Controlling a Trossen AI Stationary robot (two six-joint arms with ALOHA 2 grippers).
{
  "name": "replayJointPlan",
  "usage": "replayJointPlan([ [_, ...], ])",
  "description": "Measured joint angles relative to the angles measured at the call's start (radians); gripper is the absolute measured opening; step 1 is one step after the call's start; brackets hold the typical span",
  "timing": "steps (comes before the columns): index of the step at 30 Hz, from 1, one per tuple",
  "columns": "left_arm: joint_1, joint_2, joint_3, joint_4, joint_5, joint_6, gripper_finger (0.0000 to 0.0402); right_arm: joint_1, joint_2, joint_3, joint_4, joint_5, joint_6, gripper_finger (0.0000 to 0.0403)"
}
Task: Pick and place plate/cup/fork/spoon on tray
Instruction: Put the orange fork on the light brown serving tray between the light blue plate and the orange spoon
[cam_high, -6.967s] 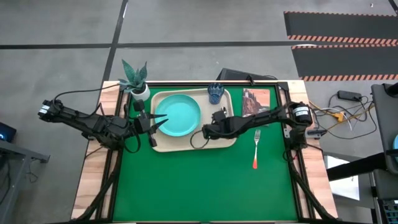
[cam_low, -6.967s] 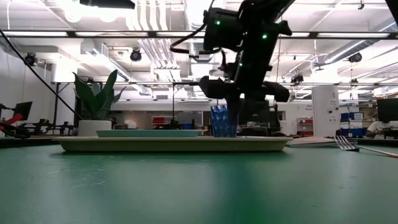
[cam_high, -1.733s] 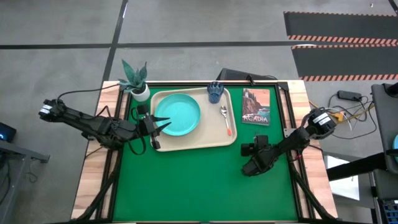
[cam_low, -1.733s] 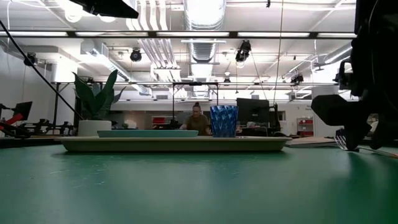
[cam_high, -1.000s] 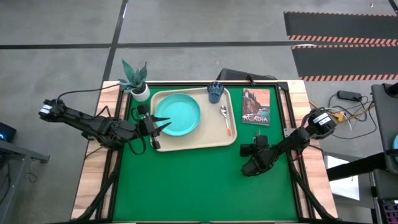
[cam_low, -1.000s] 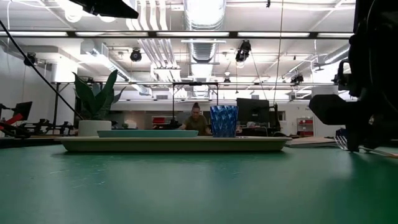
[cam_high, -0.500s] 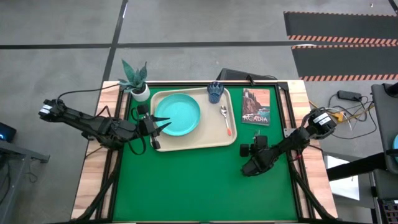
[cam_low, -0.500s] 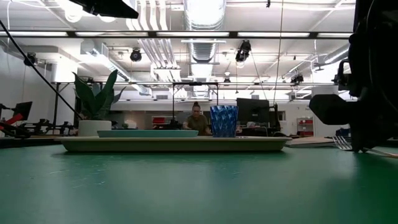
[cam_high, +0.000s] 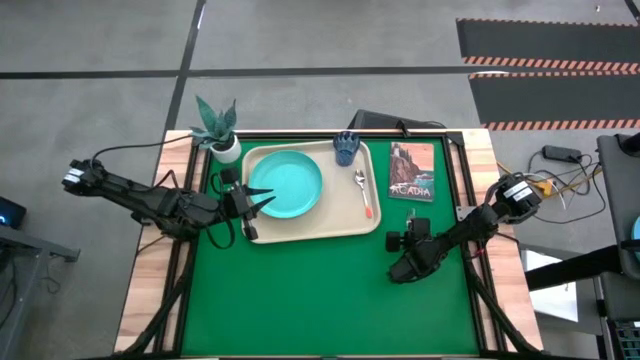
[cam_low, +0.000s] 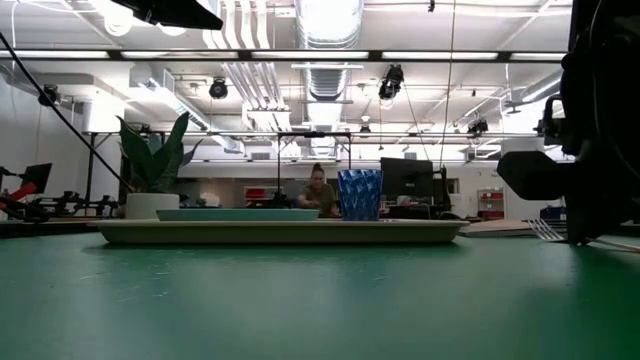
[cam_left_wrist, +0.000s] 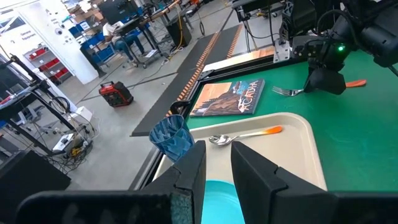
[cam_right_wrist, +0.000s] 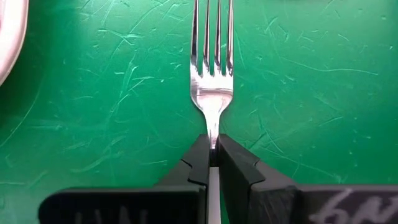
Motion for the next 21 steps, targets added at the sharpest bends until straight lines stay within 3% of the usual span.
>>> replayJointPlan([
  [21,0.0,0.0,0.0,0.0,0.0,0.0,0.0061,0.0,-0.028,0.014,-0.039,-0.014,0.002,0.0013],
])
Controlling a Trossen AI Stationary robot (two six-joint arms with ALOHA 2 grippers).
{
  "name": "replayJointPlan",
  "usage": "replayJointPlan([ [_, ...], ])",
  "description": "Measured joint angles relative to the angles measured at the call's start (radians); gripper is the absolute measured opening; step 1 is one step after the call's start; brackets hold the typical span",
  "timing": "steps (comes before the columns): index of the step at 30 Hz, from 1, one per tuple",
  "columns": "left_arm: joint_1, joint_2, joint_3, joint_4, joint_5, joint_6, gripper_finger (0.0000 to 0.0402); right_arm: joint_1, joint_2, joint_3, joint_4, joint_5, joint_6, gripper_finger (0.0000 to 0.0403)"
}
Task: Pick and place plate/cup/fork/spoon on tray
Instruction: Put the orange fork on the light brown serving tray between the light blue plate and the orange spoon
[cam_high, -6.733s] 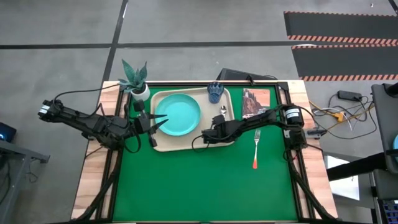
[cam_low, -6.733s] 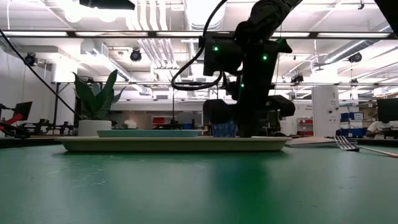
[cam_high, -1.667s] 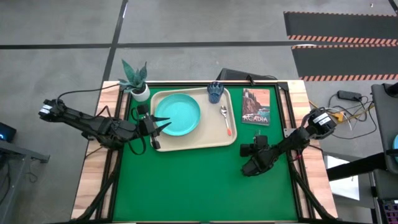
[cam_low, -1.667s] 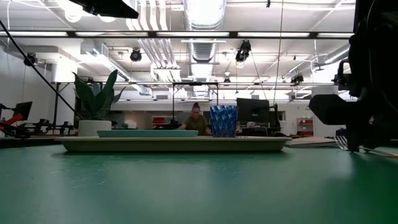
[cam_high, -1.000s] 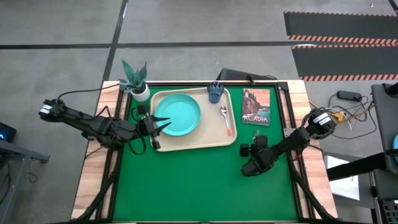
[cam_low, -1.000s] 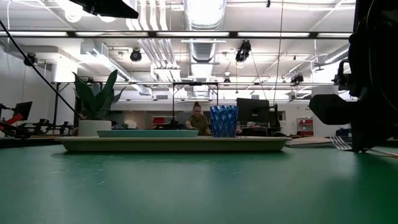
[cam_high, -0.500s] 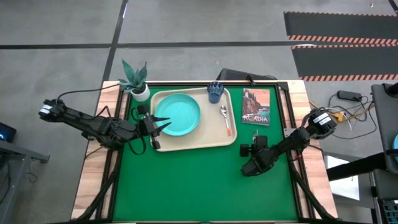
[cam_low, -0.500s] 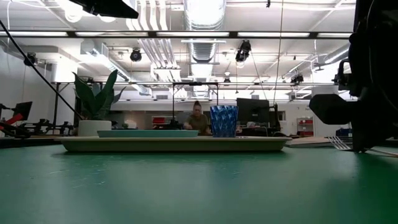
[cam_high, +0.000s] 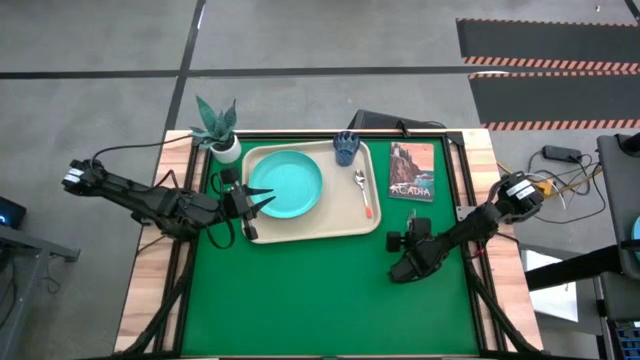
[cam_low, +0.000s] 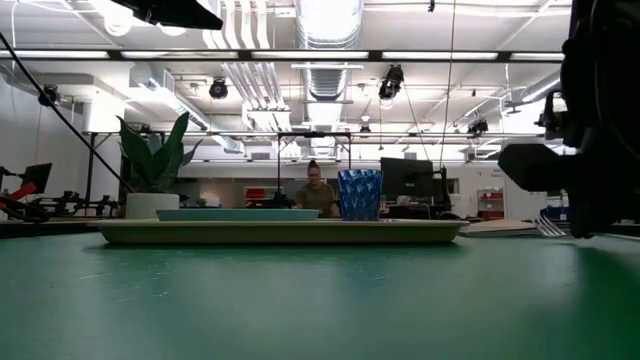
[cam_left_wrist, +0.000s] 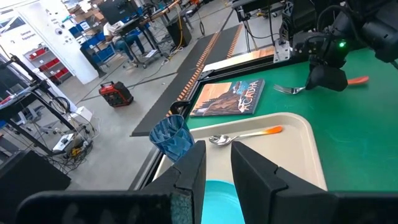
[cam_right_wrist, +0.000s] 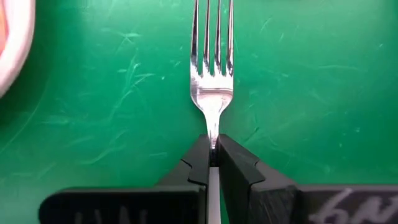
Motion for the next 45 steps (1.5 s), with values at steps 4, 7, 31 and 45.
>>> replayJointPlan([
  [4,0.0,0.0,0.0,0.0,0.0,0.0,0.0061,0.0,-0.001,0.026,-0.048,0.006,-0.001,0.0013],
  [7,0.0,0.0,0.0,0.0,0.0,0.0,0.0061,0.0,-0.001,0.057,-0.085,0.008,-0.002,0.0013],
  [31,0.0,0.0,0.0,0.0,0.0,0.0,0.0061,-0.219,0.008,0.389,-0.077,0.227,-0.396,0.0013],
  [45,0.0,0.0,0.0,-0.001,0.0,0.001,0.0061,-0.413,0.174,0.606,0.055,0.185,-0.717,0.0013],
])
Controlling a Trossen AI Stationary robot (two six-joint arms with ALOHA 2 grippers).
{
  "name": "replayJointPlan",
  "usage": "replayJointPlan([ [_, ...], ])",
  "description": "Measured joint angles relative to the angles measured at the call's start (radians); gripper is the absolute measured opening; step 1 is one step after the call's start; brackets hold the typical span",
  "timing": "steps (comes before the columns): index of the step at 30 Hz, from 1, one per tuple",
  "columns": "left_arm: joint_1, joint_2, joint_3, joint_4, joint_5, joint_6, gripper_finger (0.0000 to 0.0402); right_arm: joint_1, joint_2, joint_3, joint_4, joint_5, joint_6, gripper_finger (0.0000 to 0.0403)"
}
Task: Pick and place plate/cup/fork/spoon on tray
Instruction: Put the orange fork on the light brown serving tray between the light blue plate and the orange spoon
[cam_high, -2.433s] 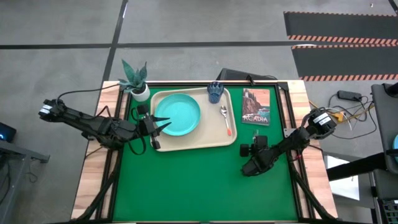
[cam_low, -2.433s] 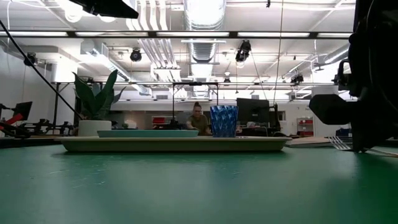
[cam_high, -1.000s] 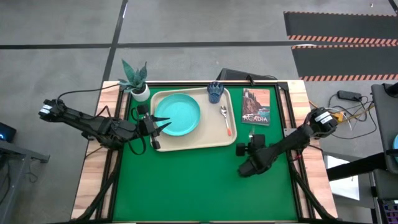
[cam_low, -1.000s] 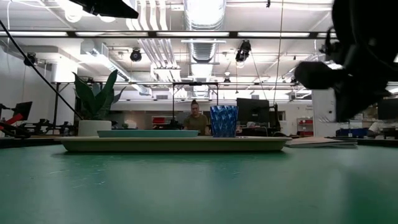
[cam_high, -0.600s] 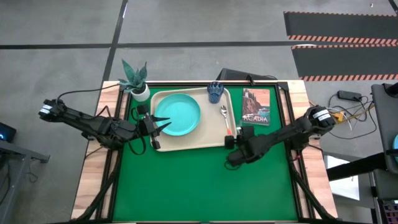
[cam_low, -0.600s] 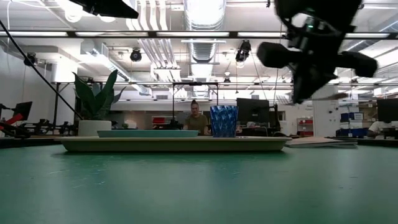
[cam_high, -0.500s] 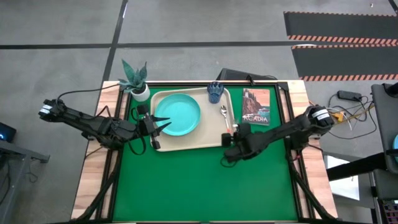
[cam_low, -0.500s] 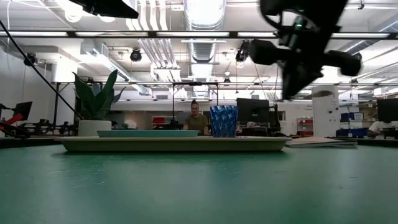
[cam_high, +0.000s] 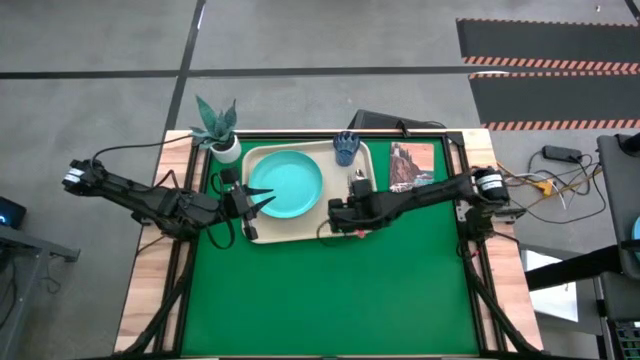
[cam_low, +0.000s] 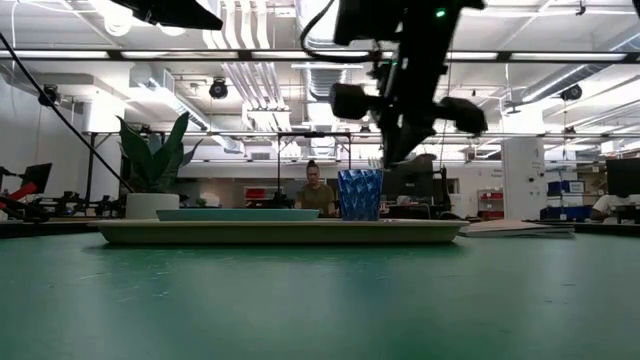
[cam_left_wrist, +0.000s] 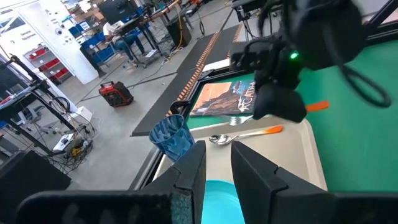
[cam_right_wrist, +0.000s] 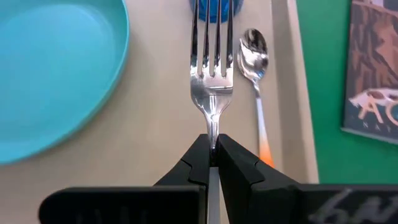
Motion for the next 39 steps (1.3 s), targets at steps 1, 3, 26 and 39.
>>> replayJointPlan([
  [1,0.0,0.0,0.0,0.0,0.0,0.0,0.0061,-0.013,0.013,0.016,0.0,-0.008,-0.016,0.0013],
  [3,0.0,0.0,0.0,0.0,0.0,0.0,0.0061,-0.035,0.037,0.047,0.002,-0.023,-0.042,0.0013],
  [26,0.0,0.0,-0.002,-0.003,0.0,0.001,0.0061,-0.157,0.155,0.118,0.111,-0.156,-0.181,0.0013],
  [39,0.0,0.0,-0.002,-0.021,0.0,0.001,0.0061,-0.196,0.239,0.118,0.17,-0.19,-0.203,0.0013],
])
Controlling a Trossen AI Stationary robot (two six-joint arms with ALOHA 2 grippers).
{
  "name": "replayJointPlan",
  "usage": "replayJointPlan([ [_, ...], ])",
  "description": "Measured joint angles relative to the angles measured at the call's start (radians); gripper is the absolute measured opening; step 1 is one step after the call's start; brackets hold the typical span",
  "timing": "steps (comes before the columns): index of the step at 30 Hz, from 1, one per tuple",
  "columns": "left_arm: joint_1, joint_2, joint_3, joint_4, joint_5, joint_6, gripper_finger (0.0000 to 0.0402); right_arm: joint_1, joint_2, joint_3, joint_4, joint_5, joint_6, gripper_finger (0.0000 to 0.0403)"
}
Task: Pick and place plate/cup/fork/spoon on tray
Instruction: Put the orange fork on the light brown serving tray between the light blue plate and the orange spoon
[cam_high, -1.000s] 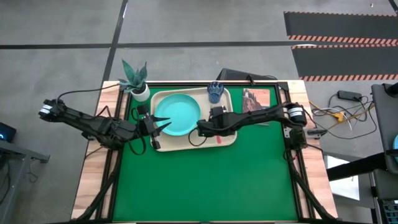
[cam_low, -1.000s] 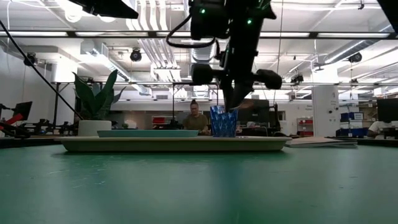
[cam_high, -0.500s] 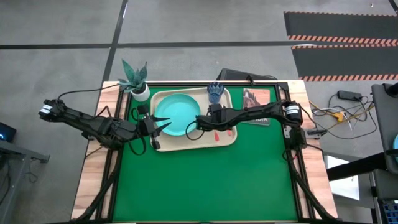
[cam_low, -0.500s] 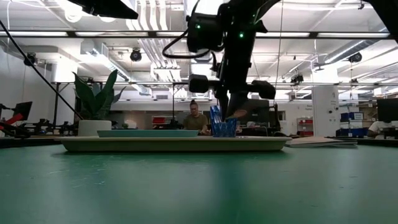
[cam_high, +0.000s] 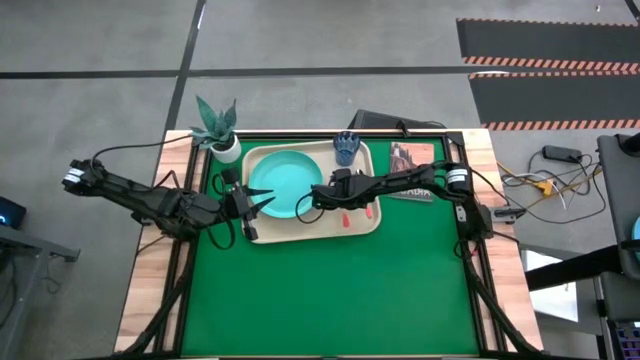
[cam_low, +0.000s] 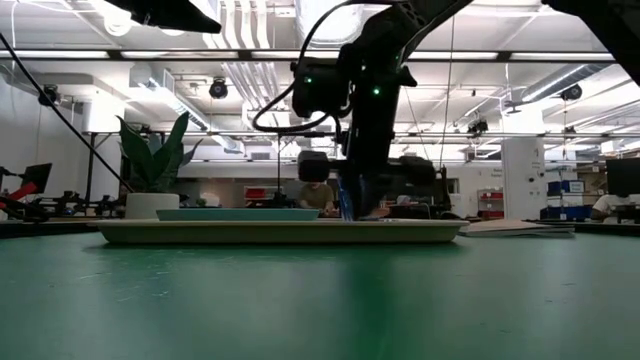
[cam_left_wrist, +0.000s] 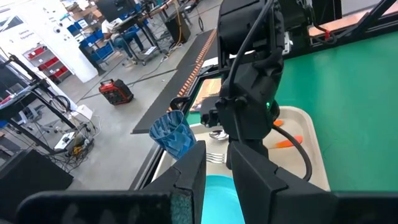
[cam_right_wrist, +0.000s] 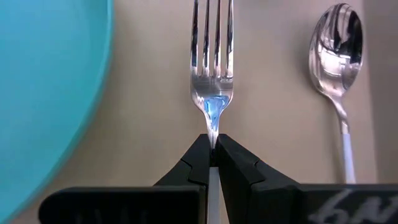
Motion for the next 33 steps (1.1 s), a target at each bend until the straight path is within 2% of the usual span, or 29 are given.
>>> replayJointPlan([
  [14,0.0,0.0,0.0,-0.001,0.0,0.0,0.0061,-0.004,0.022,0.0,0.077,0.014,-0.022,0.0013],
  [26,0.0,0.0,0.0,-0.001,0.0,0.0,0.0061,-0.003,0.027,0.0,0.08,0.097,0.005,0.0013],
  [33,0.0,0.0,0.0,0.0,0.0,0.0,0.0061,-0.003,0.027,0.0,0.08,0.108,0.005,0.0013],
])
